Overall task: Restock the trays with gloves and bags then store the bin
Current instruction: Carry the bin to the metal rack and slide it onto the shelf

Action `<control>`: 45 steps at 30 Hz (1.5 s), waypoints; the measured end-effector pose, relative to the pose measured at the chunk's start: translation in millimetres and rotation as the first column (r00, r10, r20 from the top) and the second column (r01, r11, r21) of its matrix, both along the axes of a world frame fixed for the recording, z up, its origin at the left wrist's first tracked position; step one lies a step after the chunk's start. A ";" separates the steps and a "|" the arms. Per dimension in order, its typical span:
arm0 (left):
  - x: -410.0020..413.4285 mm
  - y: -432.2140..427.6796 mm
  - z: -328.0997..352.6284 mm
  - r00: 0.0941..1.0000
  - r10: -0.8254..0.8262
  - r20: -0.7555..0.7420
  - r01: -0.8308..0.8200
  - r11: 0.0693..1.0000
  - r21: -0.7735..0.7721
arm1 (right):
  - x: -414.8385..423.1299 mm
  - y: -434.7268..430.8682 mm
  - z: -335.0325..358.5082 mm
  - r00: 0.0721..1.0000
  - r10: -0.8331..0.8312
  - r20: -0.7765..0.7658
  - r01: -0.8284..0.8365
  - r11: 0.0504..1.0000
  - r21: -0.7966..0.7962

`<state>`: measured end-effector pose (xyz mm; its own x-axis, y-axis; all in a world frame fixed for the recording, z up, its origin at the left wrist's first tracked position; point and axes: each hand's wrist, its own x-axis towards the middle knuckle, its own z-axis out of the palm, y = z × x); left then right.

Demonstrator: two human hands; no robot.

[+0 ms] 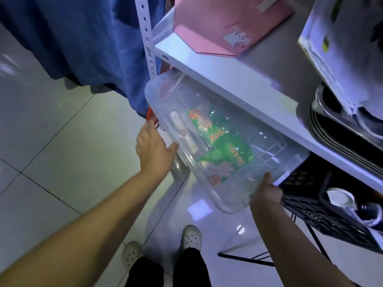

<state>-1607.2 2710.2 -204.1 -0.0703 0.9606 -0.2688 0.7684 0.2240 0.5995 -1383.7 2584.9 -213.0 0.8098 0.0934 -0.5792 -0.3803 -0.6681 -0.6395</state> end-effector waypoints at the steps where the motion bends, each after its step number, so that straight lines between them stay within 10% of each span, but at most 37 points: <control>1: 6.1 -18.0 2.5 0.996 0.031 0.088 -0.021 0.993 -0.113 | -5.5 1.1 1.2 1.000 -0.002 -0.016 0.002 1.000 -0.001; 7: 32.3 -82.7 4.1 0.853 0.237 0.466 0.064 0.837 -0.544 | -44.3 -8.5 7.0 0.978 -0.182 -0.101 0.174 0.981 -0.083; 13: 38.0 -56.6 15.0 0.878 0.090 0.469 0.121 0.908 -0.401 | -55.1 -5.1 17.6 0.969 -0.168 -0.184 0.170 0.985 -0.006; 20: 16.1 -22.4 7.9 0.763 0.305 0.570 0.012 0.874 -0.485 | -82.3 51.5 26.4 0.846 -0.265 -0.464 0.352 0.929 0.111; 24: 5.8 -26.4 -0.6 0.694 0.453 0.559 -0.077 0.819 -0.569 | -98.8 54.2 18.9 0.798 0.038 -0.601 0.085 0.981 0.175; 32: 7.1 19.7 -1.0 0.587 0.531 0.611 -0.246 0.836 -0.490 | -38.5 51.1 15.2 0.979 -0.019 -0.202 0.059 0.979 0.193; 45: 21.3 95.0 -8.4 0.649 0.461 0.606 -0.277 0.884 -0.376 | -22.8 99.3 12.5 0.928 -0.027 -0.372 0.169 0.920 0.354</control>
<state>-1585.9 2805.2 -212.5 -0.1212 0.7967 -0.5921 0.0117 0.5976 0.8017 -1406.5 2684.3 -200.4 0.5740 0.2907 -0.7655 -0.6786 -0.3543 -0.6434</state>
